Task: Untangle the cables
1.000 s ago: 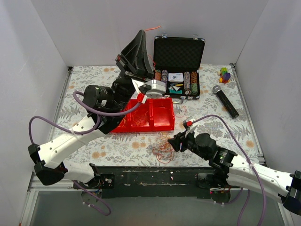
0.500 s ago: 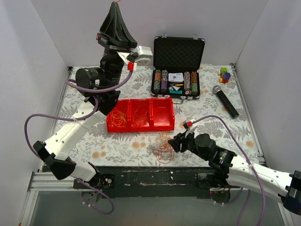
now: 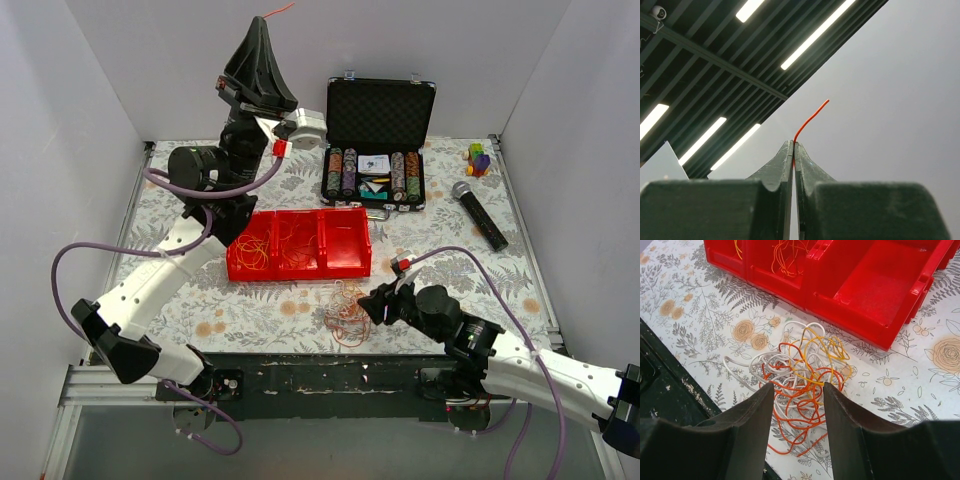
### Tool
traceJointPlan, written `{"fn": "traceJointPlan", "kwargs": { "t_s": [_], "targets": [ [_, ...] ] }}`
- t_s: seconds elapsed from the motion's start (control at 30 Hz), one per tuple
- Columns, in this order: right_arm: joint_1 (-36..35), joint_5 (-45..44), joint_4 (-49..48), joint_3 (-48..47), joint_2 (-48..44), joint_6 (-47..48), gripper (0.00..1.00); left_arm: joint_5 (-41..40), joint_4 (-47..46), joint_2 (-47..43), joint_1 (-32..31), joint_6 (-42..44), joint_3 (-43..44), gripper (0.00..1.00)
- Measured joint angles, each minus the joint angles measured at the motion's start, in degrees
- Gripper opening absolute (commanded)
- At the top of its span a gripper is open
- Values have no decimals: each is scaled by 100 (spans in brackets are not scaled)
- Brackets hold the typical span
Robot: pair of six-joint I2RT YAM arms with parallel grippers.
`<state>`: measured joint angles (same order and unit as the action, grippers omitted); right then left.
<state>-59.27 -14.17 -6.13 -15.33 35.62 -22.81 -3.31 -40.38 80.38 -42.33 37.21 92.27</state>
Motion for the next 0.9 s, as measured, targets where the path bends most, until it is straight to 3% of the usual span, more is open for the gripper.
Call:
{"fn": "traceJointPlan", "kwargs": {
  "t_s": [0.9],
  "targets": [
    [0, -70, 15, 24, -101, -61, 52, 271, -208, 385, 63, -212, -278, 0]
  ]
}}
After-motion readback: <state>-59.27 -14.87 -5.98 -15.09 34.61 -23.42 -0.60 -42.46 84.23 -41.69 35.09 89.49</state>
